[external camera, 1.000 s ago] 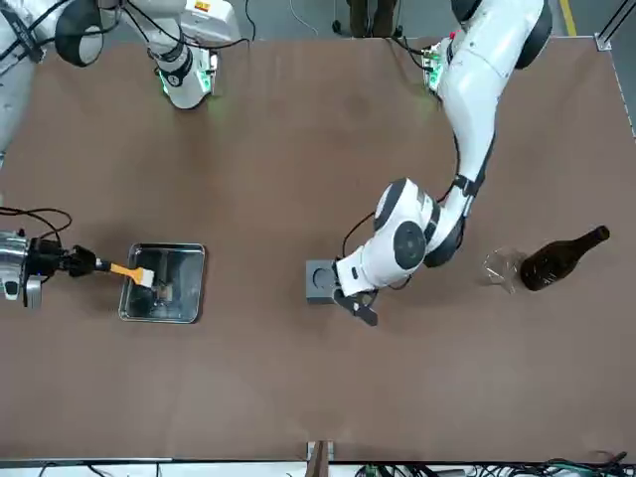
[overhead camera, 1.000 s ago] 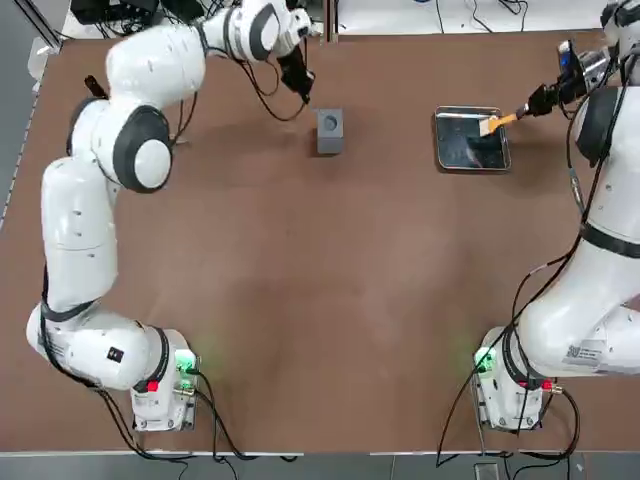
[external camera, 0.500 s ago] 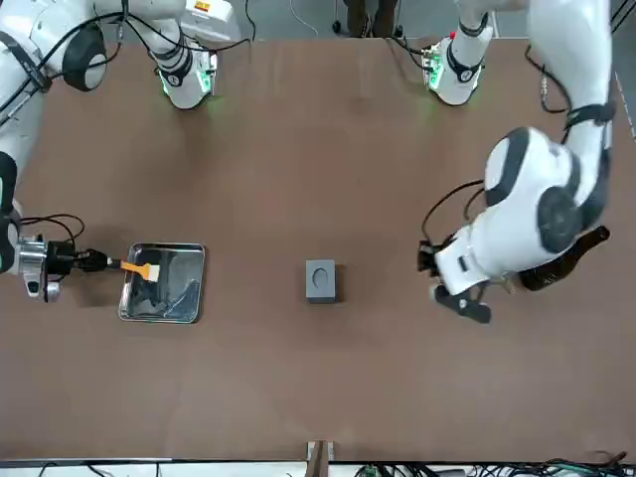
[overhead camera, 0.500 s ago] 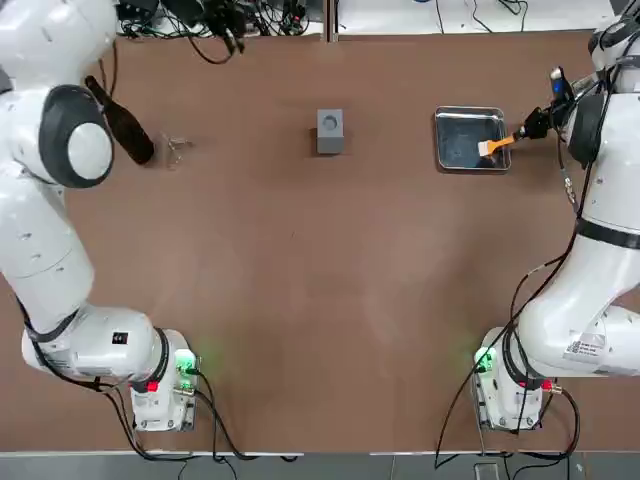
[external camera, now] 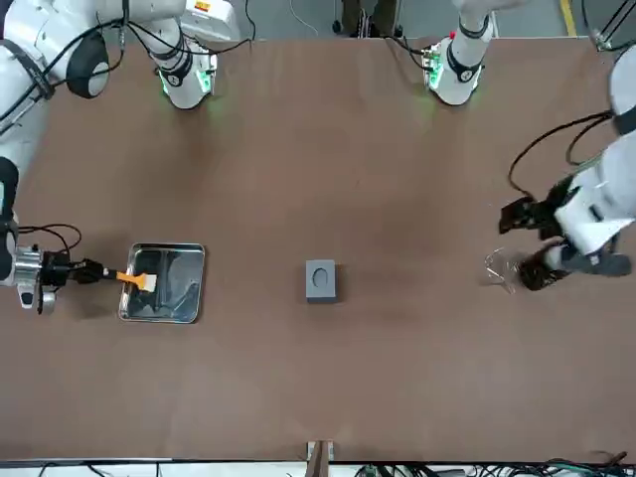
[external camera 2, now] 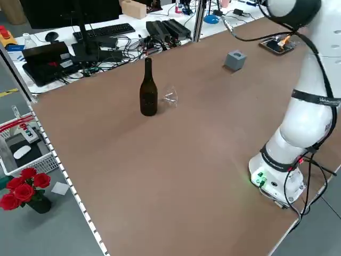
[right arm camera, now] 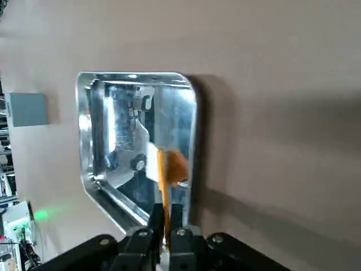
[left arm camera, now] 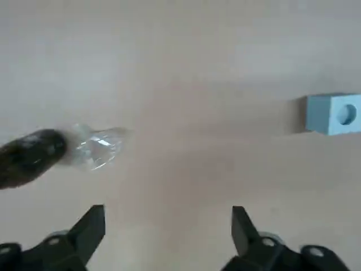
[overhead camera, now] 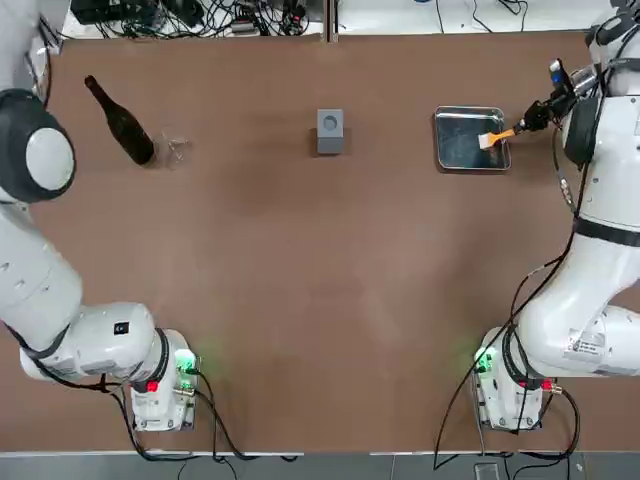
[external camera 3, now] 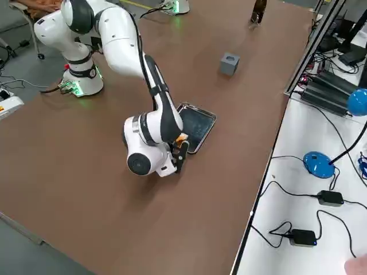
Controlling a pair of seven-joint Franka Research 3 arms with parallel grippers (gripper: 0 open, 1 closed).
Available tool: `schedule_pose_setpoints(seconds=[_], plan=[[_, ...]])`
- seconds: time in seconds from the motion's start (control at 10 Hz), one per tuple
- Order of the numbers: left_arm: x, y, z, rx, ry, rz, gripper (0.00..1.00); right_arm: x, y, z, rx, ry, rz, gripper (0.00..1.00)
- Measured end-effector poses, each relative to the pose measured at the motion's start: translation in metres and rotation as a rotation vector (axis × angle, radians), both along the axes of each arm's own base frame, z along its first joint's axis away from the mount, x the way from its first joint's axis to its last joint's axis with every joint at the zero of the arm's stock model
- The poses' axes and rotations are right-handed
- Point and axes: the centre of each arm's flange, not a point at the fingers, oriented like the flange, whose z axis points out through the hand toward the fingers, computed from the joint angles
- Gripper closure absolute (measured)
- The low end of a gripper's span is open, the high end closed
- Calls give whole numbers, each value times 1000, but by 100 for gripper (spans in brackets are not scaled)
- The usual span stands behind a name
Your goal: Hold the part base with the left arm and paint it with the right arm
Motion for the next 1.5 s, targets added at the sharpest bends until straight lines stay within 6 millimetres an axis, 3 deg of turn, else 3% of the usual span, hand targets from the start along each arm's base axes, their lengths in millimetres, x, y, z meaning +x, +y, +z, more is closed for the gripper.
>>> schedule_pose_setpoints(seconds=[0.3,0.4,0.7,0.9,1.0,1.2,1.5], plan=[[-26,51,51,28,-64,85,1,2,-2,-4,-17,-5,-3,85],[-35,63,63,33,-68,100,1,2,-4,-4,-22,-6,-5,78],[-56,64,81,43,-50,85,2,1,-18,2,-59,-59,22,34],[-73,64,98,61,-48,104,2,11,-27,25,-137,-74,84,4],[-82,69,105,64,-46,117,4,24,-26,51,-198,-94,140,0],[-95,69,106,72,-39,121,4,54,-12,124,-333,-136,214,0],[-89,66,96,77,-64,144,4,76,27,228,-530,-58,104,0]])
